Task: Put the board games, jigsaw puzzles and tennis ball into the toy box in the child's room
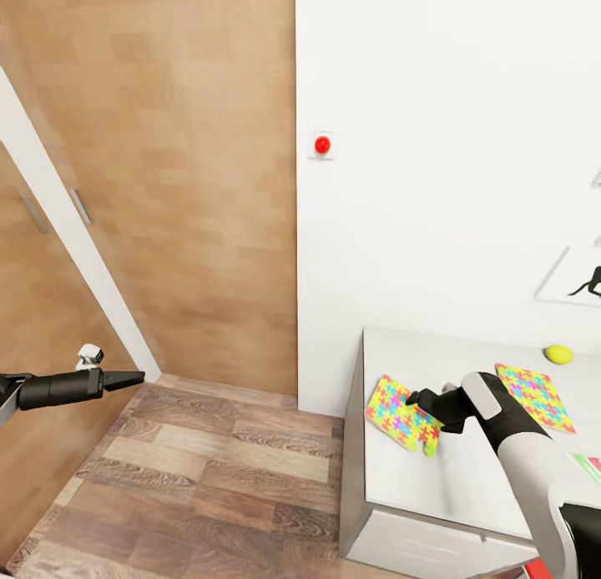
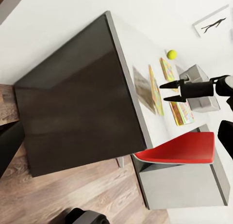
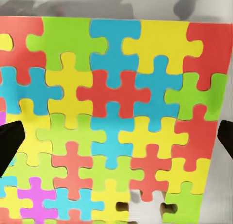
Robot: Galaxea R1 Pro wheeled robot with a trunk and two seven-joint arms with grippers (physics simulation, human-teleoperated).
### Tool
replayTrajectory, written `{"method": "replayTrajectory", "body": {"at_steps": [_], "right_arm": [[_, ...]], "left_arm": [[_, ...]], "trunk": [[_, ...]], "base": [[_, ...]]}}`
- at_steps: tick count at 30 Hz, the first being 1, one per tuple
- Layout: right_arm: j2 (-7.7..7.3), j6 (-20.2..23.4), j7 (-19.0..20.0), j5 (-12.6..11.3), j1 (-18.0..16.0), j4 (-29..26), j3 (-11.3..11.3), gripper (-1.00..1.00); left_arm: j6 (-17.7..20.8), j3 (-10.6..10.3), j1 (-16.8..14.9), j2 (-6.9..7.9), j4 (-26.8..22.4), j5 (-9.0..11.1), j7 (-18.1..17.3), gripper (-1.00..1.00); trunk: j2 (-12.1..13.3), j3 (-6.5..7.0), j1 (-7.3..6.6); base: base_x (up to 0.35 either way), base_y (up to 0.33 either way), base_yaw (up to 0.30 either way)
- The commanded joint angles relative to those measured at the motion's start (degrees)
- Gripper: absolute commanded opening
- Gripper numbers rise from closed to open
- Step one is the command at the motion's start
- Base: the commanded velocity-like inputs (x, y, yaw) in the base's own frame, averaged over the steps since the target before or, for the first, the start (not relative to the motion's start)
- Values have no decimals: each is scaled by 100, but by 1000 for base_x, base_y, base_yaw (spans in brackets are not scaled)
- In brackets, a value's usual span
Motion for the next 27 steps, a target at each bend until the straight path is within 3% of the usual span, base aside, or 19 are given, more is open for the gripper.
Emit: {"method": "replayTrajectory", "body": {"at_steps": [1, 27], "right_arm": [[1, 17, -57, -60, -5, -7, -11, 100], [-2, 17, -57, -60, -5, -7, -6, 100]], "left_arm": [[61, -35, -5, 4, 1, 31, -18, 100], [61, -35, -7, 4, 1, 31, -18, 100]], "trunk": [[-12, -7, 4], [-12, 33, 4]], "base": [[0, 0, 0], [0, 0, 0]]}}
